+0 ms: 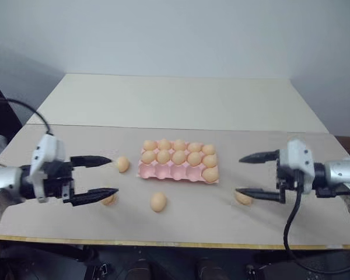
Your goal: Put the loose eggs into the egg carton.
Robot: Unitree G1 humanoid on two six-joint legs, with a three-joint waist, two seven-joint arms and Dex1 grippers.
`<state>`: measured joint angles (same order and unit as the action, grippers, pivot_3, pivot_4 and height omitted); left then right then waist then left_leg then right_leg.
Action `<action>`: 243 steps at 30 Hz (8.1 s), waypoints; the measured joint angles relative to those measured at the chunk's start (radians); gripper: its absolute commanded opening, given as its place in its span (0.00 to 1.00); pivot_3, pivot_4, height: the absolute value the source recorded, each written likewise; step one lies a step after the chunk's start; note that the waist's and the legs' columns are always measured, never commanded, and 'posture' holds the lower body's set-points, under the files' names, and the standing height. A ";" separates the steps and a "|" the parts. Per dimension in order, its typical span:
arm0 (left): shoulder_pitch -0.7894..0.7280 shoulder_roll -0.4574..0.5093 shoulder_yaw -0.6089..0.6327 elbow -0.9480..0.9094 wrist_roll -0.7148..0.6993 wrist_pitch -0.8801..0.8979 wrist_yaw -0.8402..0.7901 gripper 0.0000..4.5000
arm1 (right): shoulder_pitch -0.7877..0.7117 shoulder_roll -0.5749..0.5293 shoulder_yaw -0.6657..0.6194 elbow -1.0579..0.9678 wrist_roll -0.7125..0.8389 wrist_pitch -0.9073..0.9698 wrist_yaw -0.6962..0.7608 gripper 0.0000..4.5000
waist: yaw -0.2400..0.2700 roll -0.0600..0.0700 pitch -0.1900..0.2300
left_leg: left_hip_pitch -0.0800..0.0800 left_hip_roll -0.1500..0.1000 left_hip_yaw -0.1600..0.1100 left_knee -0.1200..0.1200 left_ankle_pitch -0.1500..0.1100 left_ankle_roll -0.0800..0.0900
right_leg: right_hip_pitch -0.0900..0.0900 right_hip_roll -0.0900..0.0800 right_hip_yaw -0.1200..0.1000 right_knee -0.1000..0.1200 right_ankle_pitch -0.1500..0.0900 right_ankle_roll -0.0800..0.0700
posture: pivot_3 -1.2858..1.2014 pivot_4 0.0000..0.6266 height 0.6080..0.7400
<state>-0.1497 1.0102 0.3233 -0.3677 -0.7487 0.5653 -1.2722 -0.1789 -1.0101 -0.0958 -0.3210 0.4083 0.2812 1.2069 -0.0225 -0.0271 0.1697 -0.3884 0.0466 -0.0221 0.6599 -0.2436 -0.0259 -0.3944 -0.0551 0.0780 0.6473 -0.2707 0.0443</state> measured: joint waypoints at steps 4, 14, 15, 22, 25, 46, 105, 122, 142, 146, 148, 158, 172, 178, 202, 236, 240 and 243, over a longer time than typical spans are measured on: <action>-0.063 -0.023 -0.083 0.031 0.007 -0.025 -0.034 0.99 | 0.040 0.000 0.054 0.048 -0.099 -0.079 0.000 1.00 | -0.006 0.000 0.000 | 0.000 0.000 0.000 0.000 0.000 0.000 | 0.000 0.000 0.001 0.000 0.000 0.000 | 0.52 0.24 1.00; -0.072 -0.033 -0.108 0.058 0.031 -0.053 -0.053 1.00 | 0.003 0.071 0.166 0.212 -0.295 -0.222 -0.084 0.96 | -0.018 0.000 0.000 | 0.000 0.000 0.000 0.000 0.000 0.000 | 0.000 0.000 0.000 0.001 0.000 0.000 | 0.52 0.24 1.00; -0.070 -0.033 -0.108 0.058 0.035 -0.058 -0.054 1.00 | -0.003 0.080 0.170 0.230 -0.309 -0.232 -0.092 0.93 | -0.018 0.000 0.000 | 0.000 0.000 0.000 0.000 0.000 0.000 | 0.000 0.000 0.000 0.001 0.000 0.000 | 0.52 0.24 1.00; -0.050 -0.034 -0.107 0.058 0.041 -0.065 -0.053 1.00 | -0.025 0.117 0.180 0.294 -0.326 -0.279 -0.107 0.59 | -0.019 0.000 0.000 | 0.001 0.000 0.000 0.001 0.000 0.000 | 0.001 0.000 0.000 0.001 0.000 0.000 | 0.52 0.24 1.00; -0.037 -0.034 -0.105 0.058 0.043 -0.066 -0.045 1.00 | -0.024 0.121 0.173 0.289 -0.322 -0.278 -0.117 0.59 | -0.018 0.000 0.000 | 0.001 0.000 0.000 0.001 0.000 0.000 | 0.001 0.000 0.000 0.001 0.000 0.000 | 0.52 0.24 1.00; 0.007 -0.115 0.090 0.018 -0.038 0.000 0.201 1.00 | -0.405 0.503 0.405 0.376 -0.390 -0.193 -0.249 0.66 | -0.011 0.000 0.000 | 0.000 0.000 -0.002 0.001 0.000 0.000 | 0.000 -0.001 -0.003 0.002 0.001 -0.001 | 0.52 0.24 1.00; 0.137 -0.028 0.021 0.046 0.110 -0.165 -0.019 1.00 | -0.042 0.046 -0.117 -0.062 0.164 0.130 -0.009 1.00 | -0.010 0.001 0.000 | 0.002 0.001 -0.002 0.000 0.000 0.000 | 0.004 0.000 -0.003 0.001 0.000 -0.001 | 0.52 0.24 1.00; -0.139 -0.193 -0.346 0.231 0.317 -0.350 -0.074 1.00 | -0.045 0.048 -0.111 -0.075 0.164 0.124 -0.027 1.00 | 0.001 0.001 0.000 | 0.001 0.001 -0.003 0.001 0.000 0.000 | 0.003 0.000 -0.003 0.001 0.000 -0.001 | 0.52 0.24 1.00; 0.022 0.020 -0.211 0.430 0.544 -0.592 -0.065 1.00 | -0.006 0.050 -0.120 -0.102 0.178 0.124 -0.041 1.00 | 0.009 0.001 0.001 | 0.001 0.001 -0.002 0.001 0.000 0.000 | 0.003 0.000 -0.004 0.001 0.000 -0.001 | 0.52 0.24 1.00; -0.041 -0.034 -0.265 0.451 0.576 -0.593 -0.016 1.00 | -0.006 0.051 -0.120 -0.104 0.180 0.124 -0.054 1.00 | 0.011 0.001 0.001 | 0.001 0.001 -0.002 0.001 0.000 0.000 | 0.003 0.000 -0.004 0.001 0.000 -0.001 | 0.52 0.24 1.00; -0.045 -0.035 -0.281 0.464 0.592 -0.604 -0.013 1.00 | -0.006 0.051 -0.120 -0.107 0.184 0.124 -0.057 1.00 | 0.008 0.001 0.001 | 0.000 0.001 -0.002 0.001 0.000 0.000 | 0.003 0.000 -0.004 0.000 0.000 -0.001 | 0.52 0.24 1.00; -0.052 -0.019 -0.301 0.491 0.613 -0.626 -0.012 0.52 | -0.006 0.051 -0.120 -0.121 0.189 0.124 -0.071 1.00 | 0.006 0.001 0.001 | 0.000 0.001 -0.002 0.001 0.000 0.000 | 0.002 0.000 -0.004 0.001 0.000 -0.001 | 0.52 0.24 1.00; -0.287 -0.248 -0.312 0.316 0.350 -0.382 0.027 0.52 | -0.022 0.064 -0.115 -0.119 0.196 0.124 -0.090 1.00 | 0.010 0.001 0.000 | 0.000 0.000 -0.003 0.002 0.000 0.000 | 0.003 0.000 -0.005 0.001 0.000 -0.001 | 0.52 0.24 1.00; -0.401 -0.419 -0.431 0.422 0.435 -0.432 0.088 0.52 | -0.043 0.079 -0.110 -0.121 0.192 0.124 -0.108 1.00 | 0.007 0.001 0.000 | 0.000 0.000 -0.004 0.002 0.000 0.000 | 0.004 0.000 -0.005 0.001 0.000 -0.001 | 0.52 0.24 1.00; -0.506 -0.570 -0.501 0.621 0.554 -0.540 0.136 0.99 | -0.004 0.083 -0.116 -0.172 0.188 0.124 -0.164 1.00 | 0.007 0.001 0.000 | 0.000 -0.001 -0.005 0.003 0.000 0.000 | 0.004 0.000 -0.005 0.001 0.001 0.000 | 0.52 0.24 1.00; 0.158 -0.036 0.137 0.171 0.163 -0.194 0.004 0.99 | -0.087 0.112 -0.074 -0.063 0.225 0.133 -0.072 1.00 | 0.006 0.001 0.001 | 0.001 0.001 -0.004 0.002 0.000 0.000 | 0.004 0.000 -0.005 0.001 0.000 -0.001 | 0.52 0.24 1.00; 0.068 -0.063 0.069 0.226 0.225 -0.224 0.068 0.99 | -0.084 0.110 -0.081 -0.065 0.225 0.135 -0.075 1.00 | 0.010 0.002 0.001 | 0.001 0.001 -0.004 0.002 0.000 0.000 | 0.004 0.000 -0.006 0.001 0.000 -0.001 | 0.52 0.24 1.00; -0.095 -0.145 -0.048 0.384 0.350 -0.299 0.177 0.99 | -0.085 0.109 -0.085 -0.074 0.224 0.135 -0.087 1.00 | 0.018 0.002 0.000 | 0.002 0.000 -0.004 0.002 0.000 0.000 | 0.005 0.000 -0.006 0.001 0.000 -0.001 | 0.52 0.24 1.00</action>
<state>-0.2445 0.8656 0.2749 0.0165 -0.3984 0.2666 -1.0948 -0.2638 -0.9007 -0.1808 -0.3948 0.6321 0.4166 1.1200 -0.0047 -0.0250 0.1701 -0.3866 0.0468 -0.0262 0.6616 -0.2431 -0.0255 -0.3894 -0.0551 0.0723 0.6483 -0.2702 0.0430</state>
